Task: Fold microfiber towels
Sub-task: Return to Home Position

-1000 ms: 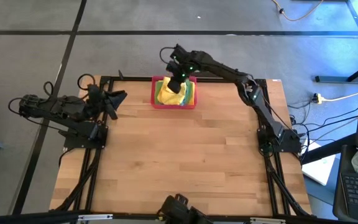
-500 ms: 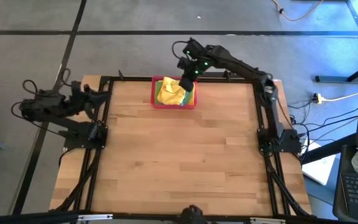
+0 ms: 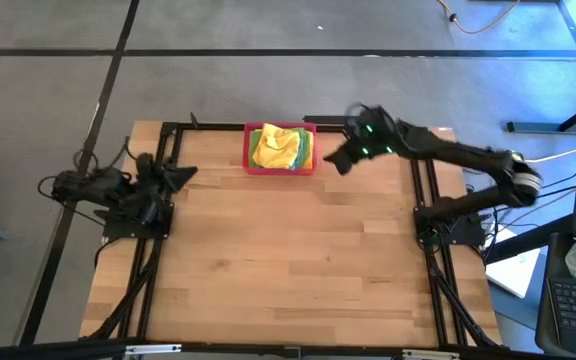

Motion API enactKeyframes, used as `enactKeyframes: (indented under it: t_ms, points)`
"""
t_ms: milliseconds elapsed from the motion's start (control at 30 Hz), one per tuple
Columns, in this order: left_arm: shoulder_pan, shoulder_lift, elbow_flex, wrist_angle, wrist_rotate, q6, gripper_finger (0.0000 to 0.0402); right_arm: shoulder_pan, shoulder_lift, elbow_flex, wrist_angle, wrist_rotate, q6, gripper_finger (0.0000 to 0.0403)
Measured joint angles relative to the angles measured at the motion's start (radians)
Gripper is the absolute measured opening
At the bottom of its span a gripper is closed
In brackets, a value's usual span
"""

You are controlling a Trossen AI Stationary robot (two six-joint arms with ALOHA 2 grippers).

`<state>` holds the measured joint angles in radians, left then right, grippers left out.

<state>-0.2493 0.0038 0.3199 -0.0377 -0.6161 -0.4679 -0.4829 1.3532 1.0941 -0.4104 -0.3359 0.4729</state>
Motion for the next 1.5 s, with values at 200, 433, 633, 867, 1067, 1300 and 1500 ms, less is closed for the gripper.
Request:
enactKeyframes:
  t_ms: [200,433,633,867,1067,1300,1500]
  points:
    - [0.000,-0.001,-0.215,0.317,0.027,-0.097,0.0000,0.067,-0.280,-0.355,0.164,0.007,0.240,0.0013]
    - [0.000,0.001,-0.312,0.446,0.000,-0.186,0.0000,0.131,-0.635,-0.665,0.277,0.084,0.378,0.0013]
    - [0.001,0.001,-0.312,0.394,-0.028,-0.176,0.0004,0.150,-0.879,-0.963,0.586,0.002,0.587,0.0007]
    - [0.001,0.002,-0.312,0.195,-0.027,0.089,0.0013,0.168,-1.058,-1.086,0.572,-0.047,0.490,0.0014]
    - [0.001,0.011,-0.309,0.104,-0.032,0.365,0.0014,0.168,-1.076,-1.085,0.486,-0.117,0.282,0.0018]
    - [0.001,0.009,-0.309,0.121,-0.040,0.504,0.0002,0.168,-1.076,-1.084,0.498,-0.197,-0.071,0.0018]
    - [0.010,0.008,-0.309,0.156,-0.051,0.507,0.0007,0.170,-1.073,-1.084,0.638,-0.180,-0.048,0.0018]
